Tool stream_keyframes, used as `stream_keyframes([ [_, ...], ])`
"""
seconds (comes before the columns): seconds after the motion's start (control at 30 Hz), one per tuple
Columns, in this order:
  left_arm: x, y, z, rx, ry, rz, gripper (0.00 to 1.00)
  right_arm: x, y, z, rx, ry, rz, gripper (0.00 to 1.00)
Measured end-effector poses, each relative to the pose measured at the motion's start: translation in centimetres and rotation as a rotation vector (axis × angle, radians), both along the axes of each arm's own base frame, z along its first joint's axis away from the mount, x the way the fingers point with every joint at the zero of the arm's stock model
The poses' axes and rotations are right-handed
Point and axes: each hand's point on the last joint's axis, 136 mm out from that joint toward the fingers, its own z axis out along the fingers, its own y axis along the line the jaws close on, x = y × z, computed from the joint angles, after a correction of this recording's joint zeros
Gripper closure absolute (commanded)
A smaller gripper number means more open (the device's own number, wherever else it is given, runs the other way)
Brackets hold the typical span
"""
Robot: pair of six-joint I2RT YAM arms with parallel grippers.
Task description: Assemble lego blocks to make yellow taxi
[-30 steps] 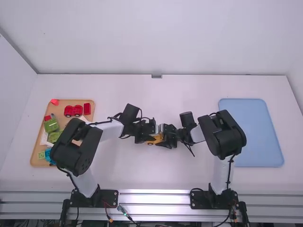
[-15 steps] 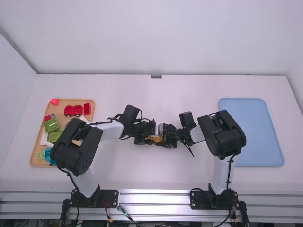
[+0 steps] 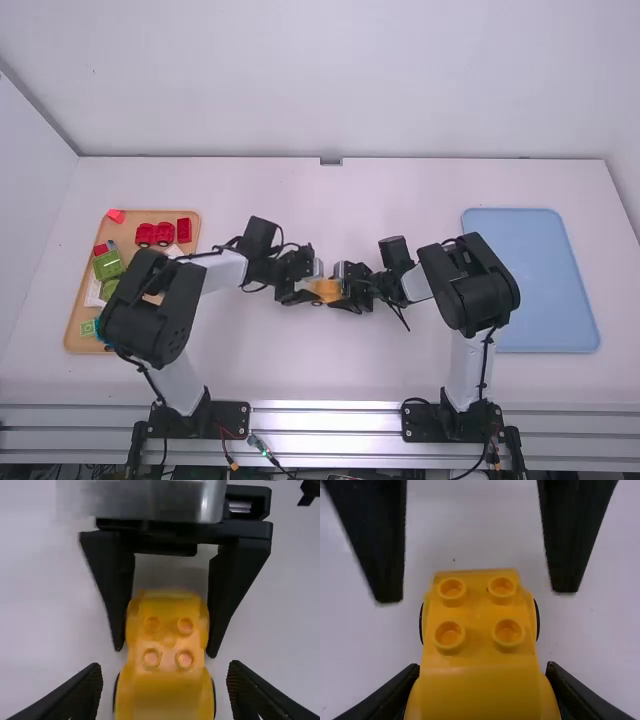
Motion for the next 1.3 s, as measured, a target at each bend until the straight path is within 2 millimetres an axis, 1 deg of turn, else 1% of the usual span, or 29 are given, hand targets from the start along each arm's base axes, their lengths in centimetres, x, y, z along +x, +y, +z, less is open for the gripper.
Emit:
stream_keyframes([
  [0.03, 0.0, 0.6, 0.4, -0.02, 0.005, 0.002, 0.21, 0.0, 0.0, 0.0, 0.0, 0.0, 0.0, 0.55],
  [0.07, 0.0, 0.8, 0.5, -0.027, 0.007, 0.003, 0.2, 0.0, 0.0, 0.0, 0.0, 0.0, 0.0, 0.55],
  [0.1, 0.0, 1.2, 0.9, -0.045, 0.004, -0.001, 0.12, 0.0, 0.0, 0.0, 0.0, 0.0, 0.0, 0.55],
  [0.13, 0.0, 1.6, 1.4, -0.061, 0.002, -0.001, 0.01, 0.0, 0.0, 0.0, 0.0, 0.0, 0.0, 0.55],
  [0.17, 0.0, 1.8, 1.6, -0.07, -0.004, -0.004, 0.01, 0.0, 0.0, 0.0, 0.0, 0.001, 0.0, 0.54],
  [0.23, 0.2, 2.7, 2.9, -0.108, -0.023, 0.004, 0.01, 0.0, 0.0, 0.0, 0.0, 0.001, -0.001, 0.52],
  [0.27, 0.2, 2.7, 2.9, -0.108, -0.023, 0.004, 0.01, 0.0, 0.0, 0.0, 0.0, 0.001, -0.001, 0.52],
  [0.33, 1.0, 4.2, 4.3, -0.134, -0.058, 0.038, 0.01, 0.0, 0.0, 0.0, 0.001, 0.009, -0.005, 0.52],
  [0.4, 1.5, 5.1, 5.0, -0.148, -0.078, 0.062, 0.01, 0.0, 0.0, 0.0, 0.001, 0.012, -0.007, 0.51],
  [0.43, 1.9, 5.9, 5.8, -0.167, -0.096, 0.084, 0.01, 0.0, 0.0, 0.0, 0.001, 0.014, -0.008, 0.51],
  [0.47, 2.3, 7.0, 6.7, -0.191, -0.116, 0.109, 0.01, 0.0, 0.0, 0.0, 0.001, 0.014, -0.009, 0.53],
  [0.53, 2.7, 8.0, 7.7, -0.219, -0.134, 0.133, 0.01, 0.1, 0.0, 0.0, 0.002, 0.016, -0.01, 0.55],
  [0.6, 3.2, 9.6, 8.9, -0.259, -0.159, 0.17, 0.01, 0.3, 0.1, 0.2, 0.003, 0.029, -0.021, 0.57],
  [0.7, 3.5, 11.0, 9.4, -0.286, -0.167, 0.203, 0.01, 1.0, 0.3, 0.5, 0.008, 0.038, -0.036, 0.58],
  [0.77, 3.7, 11.8, 9.6, -0.294, -0.172, 0.225, 0.01, 1.9, 0.5, 1.1, 0.016, 0.04, -0.052, 0.58],
  [0.87, 3.9, 12.3, 9.4, -0.279, -0.18, 0.241, 0.01, 3.2, 0.0, 2.0, 0.017, 0.057, -0.102, 0.57],
  [0.9, 4.1, 12.4, 9.3, -0.269, -0.186, 0.243, 0.01, 3.7, -0.6, 2.4, 0.009, 0.065, -0.133, 0.57],
  [0.97, 4.6, 12.7, 9.0, -0.234, -0.208, 0.257, 0.01, 5.8, -2.8, 4.3, -0.016, 0.075, -0.249, 0.63],
  [1.0, 4.8, 12.9, 8.9, -0.222, -0.217, 0.262, 0.01, 6.5, -3.7, 4.9, -0.029, 0.077, -0.293, 0.63],
  [1.03, 5.0, 13.0, 8.8, -0.208, -0.227, 0.266, 0.01, 7.5, -5.0, 6.0, -0.042, 0.069, -0.352, 0.64],
  [1.1, 5.6, 13.3, 8.6, -0.178, -0.255, 0.277, 0.01, 9.8, -9.5, 8.8, -0.084, 0.049, -0.528, 0.66],
  [1.13, 5.7, 13.4, 8.6, -0.172, -0.263, 0.28, 0.01, 10.2, -10.8, 9.4, -0.095, 0.04, -0.571, 0.67],
  [1.17, 5.9, 13.6, 8.6, -0.163, -0.274, 0.284, 0.01, 10.9, -13.4, 10.7, -0.116, 0.026, -0.659, 0.7],
  [1.2, 6.2, 13.7, 8.6, -0.154, -0.29, 0.286, 0.01, 11.3, -16.1, 11.6, -0.138, 0.025, -0.747, 0.72],
  [1.23, 6.3, 13.7, 8.6, -0.15, -0.296, 0.288, 0.01, 11.3, -17.3, 11.9, -0.149, 0.025, -0.784, 0.72],
  [1.3, 6.6, 13.9, 8.6, -0.136, -0.314, 0.293, 0.01, 11.4, -21.9, 12.8, -0.181, 0.033, -0.929, 0.73],
])
